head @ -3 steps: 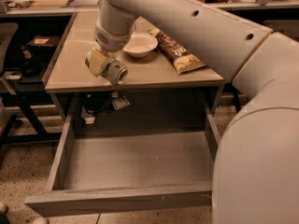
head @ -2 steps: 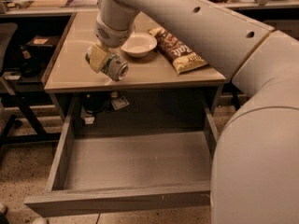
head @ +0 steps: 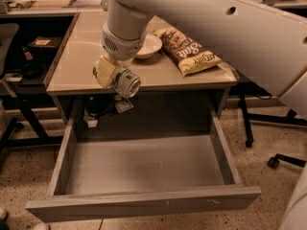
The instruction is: Place 7up can into top drawer
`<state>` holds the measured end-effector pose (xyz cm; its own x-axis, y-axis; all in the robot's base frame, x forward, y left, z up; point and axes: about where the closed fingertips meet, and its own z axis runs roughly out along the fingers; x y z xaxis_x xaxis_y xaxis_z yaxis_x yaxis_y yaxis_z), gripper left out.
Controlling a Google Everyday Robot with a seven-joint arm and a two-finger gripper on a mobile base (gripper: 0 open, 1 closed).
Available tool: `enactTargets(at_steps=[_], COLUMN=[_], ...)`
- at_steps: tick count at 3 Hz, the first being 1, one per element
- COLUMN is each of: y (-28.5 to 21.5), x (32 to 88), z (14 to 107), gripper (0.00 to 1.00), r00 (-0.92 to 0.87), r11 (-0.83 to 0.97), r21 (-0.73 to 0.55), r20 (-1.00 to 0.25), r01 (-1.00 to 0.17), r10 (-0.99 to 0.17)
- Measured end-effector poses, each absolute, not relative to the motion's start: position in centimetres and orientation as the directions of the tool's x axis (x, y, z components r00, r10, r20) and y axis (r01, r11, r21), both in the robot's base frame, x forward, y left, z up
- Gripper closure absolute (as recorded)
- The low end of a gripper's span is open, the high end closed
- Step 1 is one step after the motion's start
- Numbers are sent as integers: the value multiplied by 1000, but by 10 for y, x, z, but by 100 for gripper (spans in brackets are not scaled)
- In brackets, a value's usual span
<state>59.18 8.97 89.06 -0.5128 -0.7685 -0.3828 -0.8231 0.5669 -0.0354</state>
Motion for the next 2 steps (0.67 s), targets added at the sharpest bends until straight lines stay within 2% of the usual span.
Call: enactTargets(at_steps=[2], y=[83], x=[577], z=[871], gripper=[100], r00=[-550], r11=[587], r21=[-1], r20=[-351], r01=[-809], r10=[-758])
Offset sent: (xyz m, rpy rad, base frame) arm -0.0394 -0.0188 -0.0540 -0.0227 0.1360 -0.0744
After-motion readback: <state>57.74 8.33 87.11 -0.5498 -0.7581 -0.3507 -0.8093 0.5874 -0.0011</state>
